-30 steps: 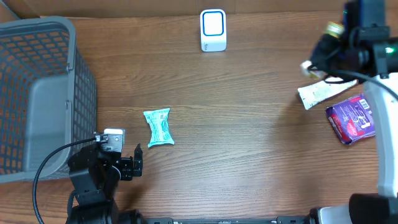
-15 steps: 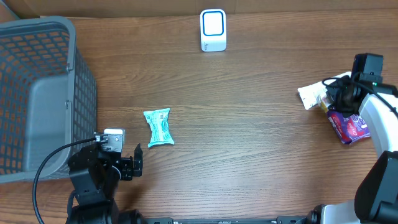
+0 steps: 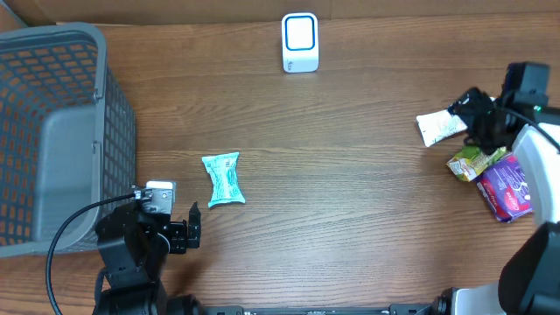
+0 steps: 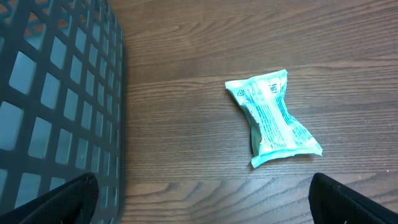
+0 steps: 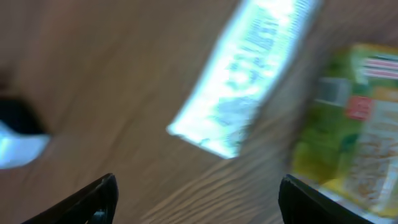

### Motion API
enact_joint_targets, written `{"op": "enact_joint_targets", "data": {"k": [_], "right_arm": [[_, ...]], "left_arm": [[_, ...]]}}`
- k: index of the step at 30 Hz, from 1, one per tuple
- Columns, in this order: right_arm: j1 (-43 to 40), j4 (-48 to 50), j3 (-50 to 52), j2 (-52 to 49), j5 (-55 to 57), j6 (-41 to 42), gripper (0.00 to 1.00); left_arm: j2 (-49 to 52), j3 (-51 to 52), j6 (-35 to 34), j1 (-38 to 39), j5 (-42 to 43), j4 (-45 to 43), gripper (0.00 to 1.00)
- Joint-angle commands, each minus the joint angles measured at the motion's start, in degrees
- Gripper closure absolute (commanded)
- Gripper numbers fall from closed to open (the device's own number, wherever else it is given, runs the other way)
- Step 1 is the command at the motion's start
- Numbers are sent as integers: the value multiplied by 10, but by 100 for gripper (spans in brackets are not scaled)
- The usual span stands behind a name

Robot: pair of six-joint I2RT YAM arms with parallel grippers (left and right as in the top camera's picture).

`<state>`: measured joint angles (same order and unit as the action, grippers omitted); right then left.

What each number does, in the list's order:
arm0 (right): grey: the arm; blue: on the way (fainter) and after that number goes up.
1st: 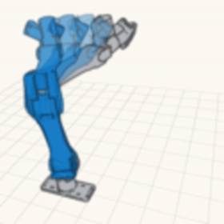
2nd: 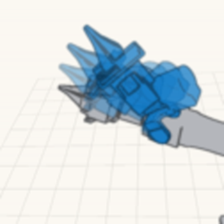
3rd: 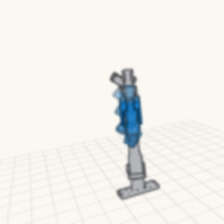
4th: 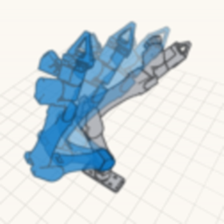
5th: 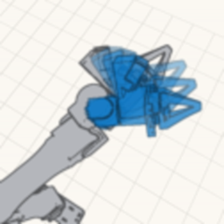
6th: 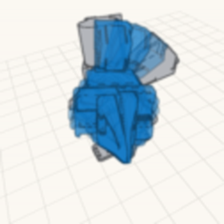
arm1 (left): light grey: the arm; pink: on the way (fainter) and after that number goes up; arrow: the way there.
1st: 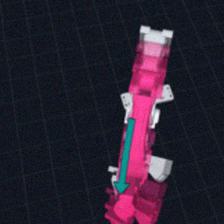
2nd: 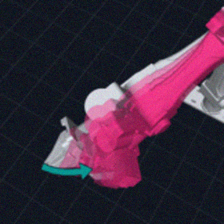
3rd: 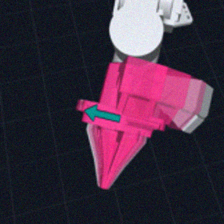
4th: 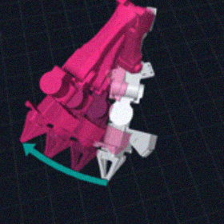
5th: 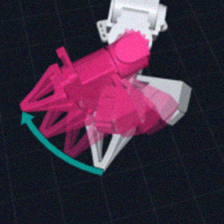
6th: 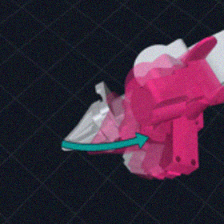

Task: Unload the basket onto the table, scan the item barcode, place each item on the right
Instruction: 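Move the right gripper to the light-blue wipes pack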

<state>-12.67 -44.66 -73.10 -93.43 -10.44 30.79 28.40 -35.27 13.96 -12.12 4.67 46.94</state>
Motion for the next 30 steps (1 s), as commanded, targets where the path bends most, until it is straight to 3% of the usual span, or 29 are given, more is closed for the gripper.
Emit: {"op": "enact_joint_targets", "data": {"k": [1, 4, 12, 17, 30], "right_arm": [[36, -14, -58, 34, -127, -89, 18], [93, -16, -61, 34, -165, -101, 18], [297, 15, -60, 17, -137, -159, 13], [402, 37, -60, -28, -128, -149, 12], [510, 109, -60, -163, -196, -68, 13]], "left_arm": [[0, -1, 11, -3, -2, -2, 0], [0, -1, 11, -3, -2, -2, 1], [0, -1, 11, -3, -2, -2, 0], [0, -1, 11, -3, -2, -2, 0], [0, -1, 11, -3, -2, -2, 0]]}}
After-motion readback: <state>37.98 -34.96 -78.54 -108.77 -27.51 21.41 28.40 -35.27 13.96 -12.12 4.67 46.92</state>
